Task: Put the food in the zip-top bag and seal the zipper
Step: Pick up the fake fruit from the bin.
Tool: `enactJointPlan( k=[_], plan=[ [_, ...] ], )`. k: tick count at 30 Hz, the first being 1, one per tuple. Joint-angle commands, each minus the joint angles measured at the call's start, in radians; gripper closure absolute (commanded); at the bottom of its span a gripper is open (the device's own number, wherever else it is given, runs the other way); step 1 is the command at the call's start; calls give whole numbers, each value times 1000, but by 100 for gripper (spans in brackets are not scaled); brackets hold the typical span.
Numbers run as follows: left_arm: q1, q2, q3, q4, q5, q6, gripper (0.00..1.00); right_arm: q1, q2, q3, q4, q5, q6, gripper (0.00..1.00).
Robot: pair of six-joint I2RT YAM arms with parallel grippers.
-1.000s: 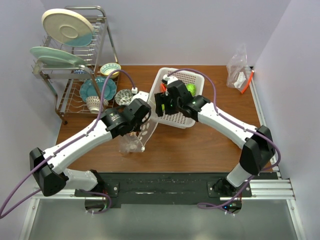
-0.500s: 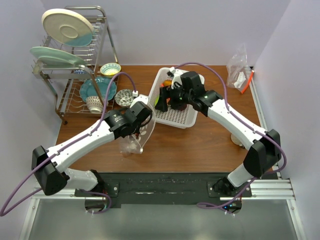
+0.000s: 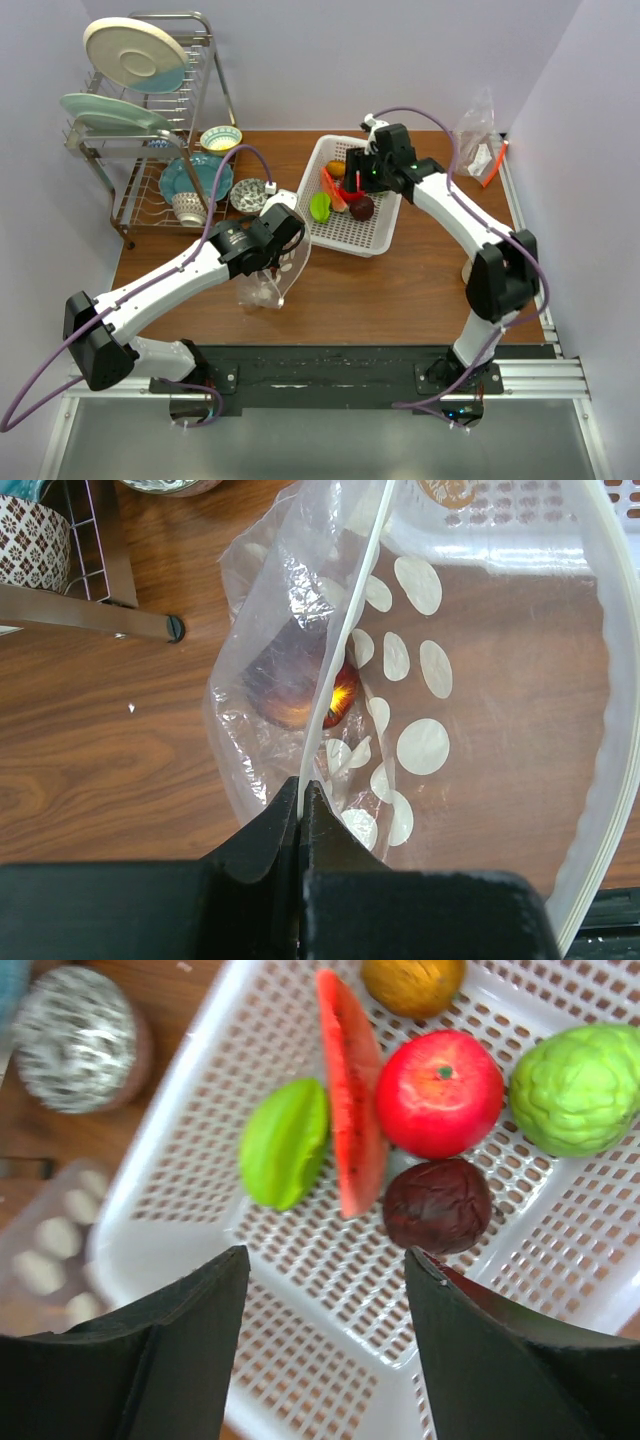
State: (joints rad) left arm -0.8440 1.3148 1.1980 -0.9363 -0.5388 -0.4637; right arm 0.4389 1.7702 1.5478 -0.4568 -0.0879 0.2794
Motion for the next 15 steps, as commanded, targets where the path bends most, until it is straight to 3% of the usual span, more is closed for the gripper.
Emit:
enactJointPlan(
  k=[1,15],
  plan=[
    [8,-5,26,16,-7,-7,100,11,83,81,-11,86,-65,35],
    [6,-8,25,14,-7,5,100,12,305,175,30,-9,-124,41]
  ],
)
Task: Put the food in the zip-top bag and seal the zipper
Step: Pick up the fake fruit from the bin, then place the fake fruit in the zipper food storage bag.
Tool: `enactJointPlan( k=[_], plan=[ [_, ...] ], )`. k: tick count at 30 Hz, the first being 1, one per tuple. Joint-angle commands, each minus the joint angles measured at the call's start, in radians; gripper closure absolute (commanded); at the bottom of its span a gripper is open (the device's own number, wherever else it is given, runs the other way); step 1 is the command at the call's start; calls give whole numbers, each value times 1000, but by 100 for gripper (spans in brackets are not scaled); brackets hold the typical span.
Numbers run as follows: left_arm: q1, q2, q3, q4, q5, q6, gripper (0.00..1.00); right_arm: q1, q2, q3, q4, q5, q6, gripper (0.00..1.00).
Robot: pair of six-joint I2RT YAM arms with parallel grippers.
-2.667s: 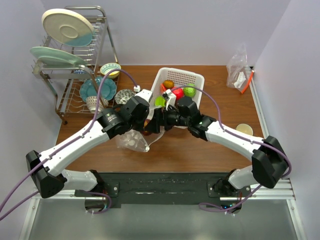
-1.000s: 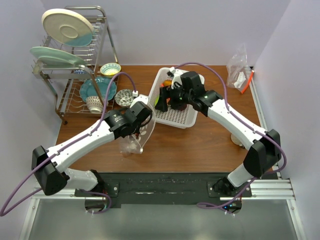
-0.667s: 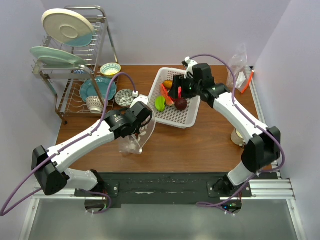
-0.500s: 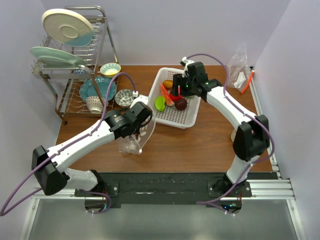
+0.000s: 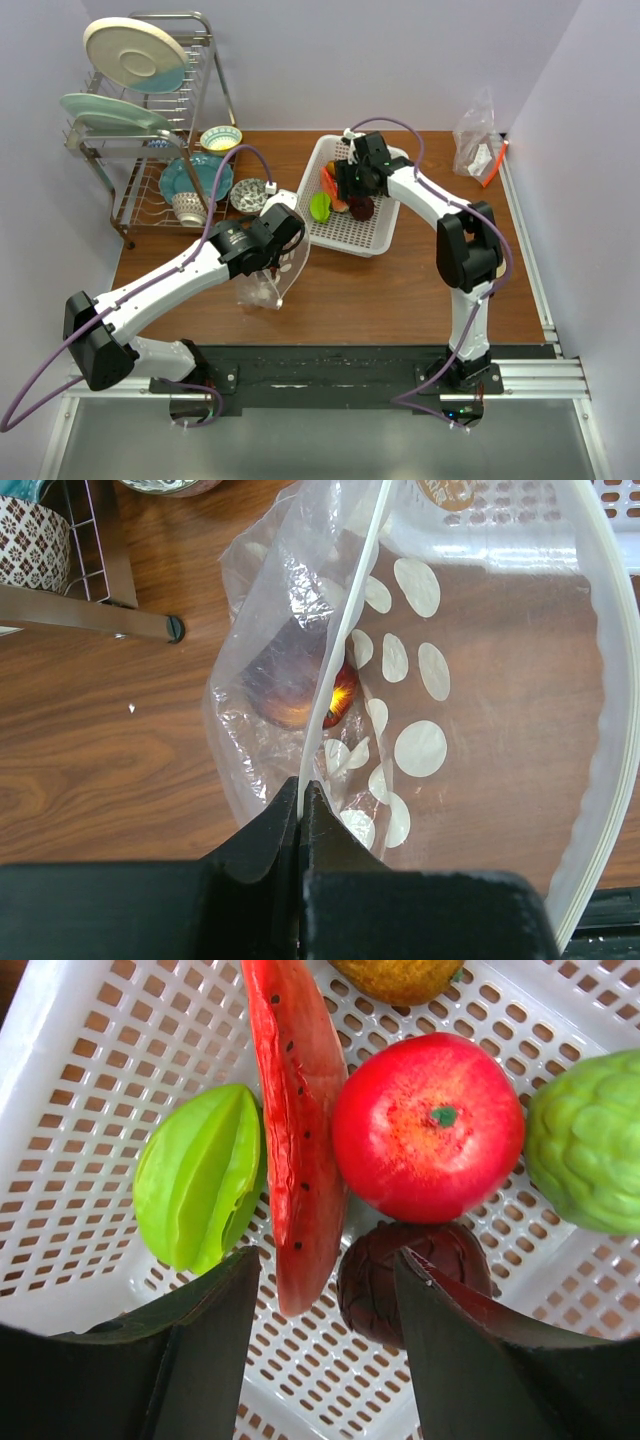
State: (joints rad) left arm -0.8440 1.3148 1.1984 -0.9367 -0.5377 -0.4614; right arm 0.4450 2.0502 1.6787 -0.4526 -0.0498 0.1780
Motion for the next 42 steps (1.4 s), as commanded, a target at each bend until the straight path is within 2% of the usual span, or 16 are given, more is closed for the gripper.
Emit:
enactJointPlan(
  k=[1,5,7,8,9,13,19,27,34,42],
  plan=[
    [6,-8,24,13,-8,3,100,9,39,41,29,-54,-22,41],
    [6,-11,23,13,-8,1,100,24,62,21,45,-48,-25,43],
    [6,-12,23,13,-7,0,100,32,71,22,35,2,-28,50],
    [6,-12,23,13,-5,0,100,35,80,27,28,19,-28,67],
    [6,-14,21,13,-5,0,100,37,80,33,19,31,-28,74],
    [8,-15,20,13,-1,-3,100,38,30,10,28,41,-25,82],
    [8,-12,23,16,5,-5,100,40,-128,-16,-11,-36,0,85],
    [6,-5,24,26,5,-10,100,49,-369,-189,-29,-197,66,86],
    [6,-2,17,27,16,-31,100,109,-530,-329,-54,-333,103,86],
    [6,1,9,49,28,-25,100,181,-729,-476,-86,-413,152,86]
  ],
)
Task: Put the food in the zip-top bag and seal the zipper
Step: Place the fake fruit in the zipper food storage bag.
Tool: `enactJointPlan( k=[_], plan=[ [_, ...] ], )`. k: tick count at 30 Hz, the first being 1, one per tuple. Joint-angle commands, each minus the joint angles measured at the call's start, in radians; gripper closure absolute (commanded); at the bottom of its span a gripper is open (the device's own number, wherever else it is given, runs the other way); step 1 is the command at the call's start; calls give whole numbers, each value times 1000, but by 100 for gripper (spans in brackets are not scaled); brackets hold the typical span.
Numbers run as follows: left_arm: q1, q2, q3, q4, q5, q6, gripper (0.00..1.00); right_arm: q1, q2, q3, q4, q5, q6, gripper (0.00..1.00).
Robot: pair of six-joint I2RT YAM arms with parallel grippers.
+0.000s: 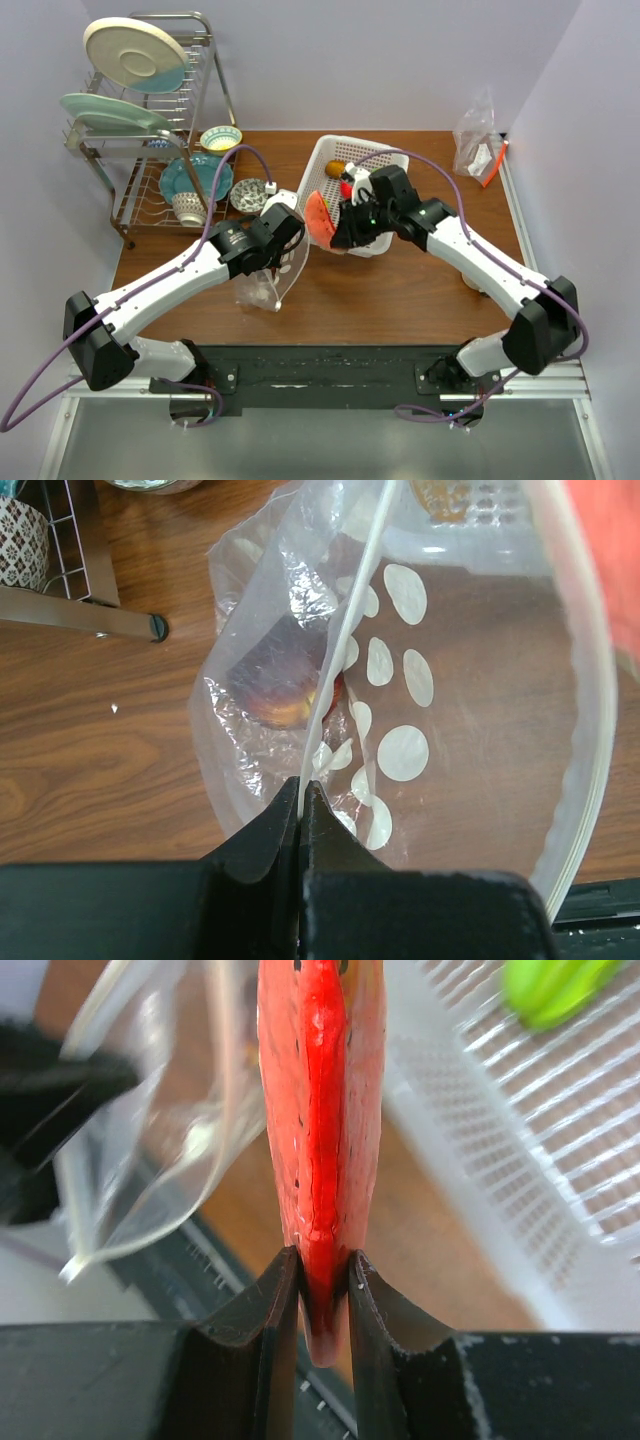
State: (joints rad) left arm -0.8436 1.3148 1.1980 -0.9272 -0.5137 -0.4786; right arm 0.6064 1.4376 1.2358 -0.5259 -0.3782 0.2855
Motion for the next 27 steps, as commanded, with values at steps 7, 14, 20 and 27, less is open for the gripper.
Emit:
enactJointPlan(
  k=[7,14,20,27],
  plan=[
    [6,18,29,57,0,1,100,26,-198,-133,-14,-203,69,85],
    [8,43,26,87,20,6,100,38,-243,-199,93,-318,168,85],
    [6,34,31,102,35,0,100,39,-159,-203,164,-364,271,86],
    [5,-23,2,160,60,-12,100,41,-77,-216,290,-321,487,82]
  ],
)
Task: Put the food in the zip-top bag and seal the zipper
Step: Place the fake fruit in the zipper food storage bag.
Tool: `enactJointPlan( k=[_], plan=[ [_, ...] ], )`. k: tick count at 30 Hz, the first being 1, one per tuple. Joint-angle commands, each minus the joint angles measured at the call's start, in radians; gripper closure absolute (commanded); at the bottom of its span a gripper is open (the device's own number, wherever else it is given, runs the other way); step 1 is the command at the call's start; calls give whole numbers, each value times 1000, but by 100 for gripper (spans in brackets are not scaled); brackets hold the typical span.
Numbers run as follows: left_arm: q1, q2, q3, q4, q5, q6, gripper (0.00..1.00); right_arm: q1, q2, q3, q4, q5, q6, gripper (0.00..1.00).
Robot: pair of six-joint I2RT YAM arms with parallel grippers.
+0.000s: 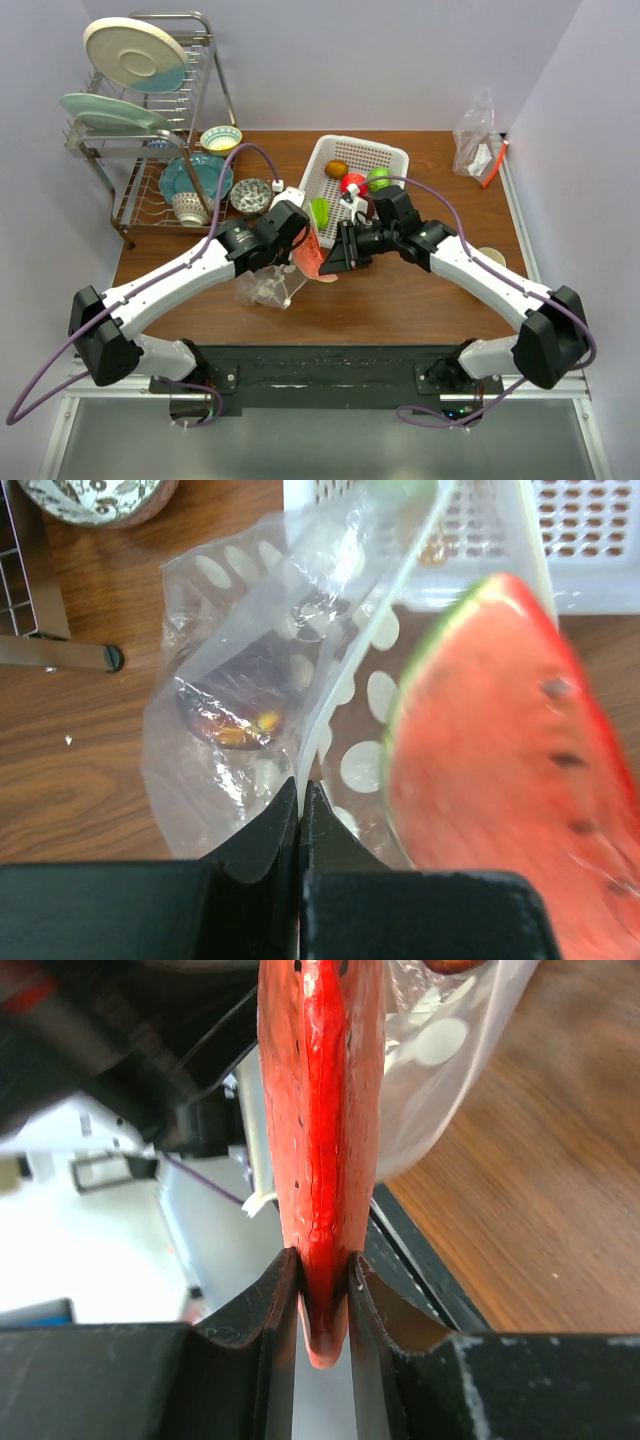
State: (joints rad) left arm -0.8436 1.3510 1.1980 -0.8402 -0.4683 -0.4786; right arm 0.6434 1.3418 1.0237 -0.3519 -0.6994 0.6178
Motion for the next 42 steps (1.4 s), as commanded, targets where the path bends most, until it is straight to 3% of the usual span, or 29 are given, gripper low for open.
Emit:
enactJointPlan(
  k=[1,14,16,18,26,32,34,38,42],
  plan=[
    [5,-64,0,76,17,-12,100,4,28,-2,119,11,172,80],
    [-23,-147,-44,182,97,3,100,22,134,36,197,87,312,72],
    [-25,-145,-49,193,115,0,100,33,141,44,220,80,329,45],
    [-25,-148,-54,194,105,-9,100,42,149,62,229,71,338,26],
    [-25,-145,-38,121,-4,-31,100,42,85,205,-4,126,133,27],
    [-23,-153,-22,63,-82,-34,100,21,13,323,-206,283,-84,29],
    [-25,-156,-17,43,-104,-32,100,-2,-12,343,-240,377,-105,28],
    [-23,-171,-12,29,-131,-29,100,-134,-21,340,-220,334,-99,29],
    [-23,-182,-15,24,-136,-29,100,-180,31,371,-216,382,-128,29]
  ],
)
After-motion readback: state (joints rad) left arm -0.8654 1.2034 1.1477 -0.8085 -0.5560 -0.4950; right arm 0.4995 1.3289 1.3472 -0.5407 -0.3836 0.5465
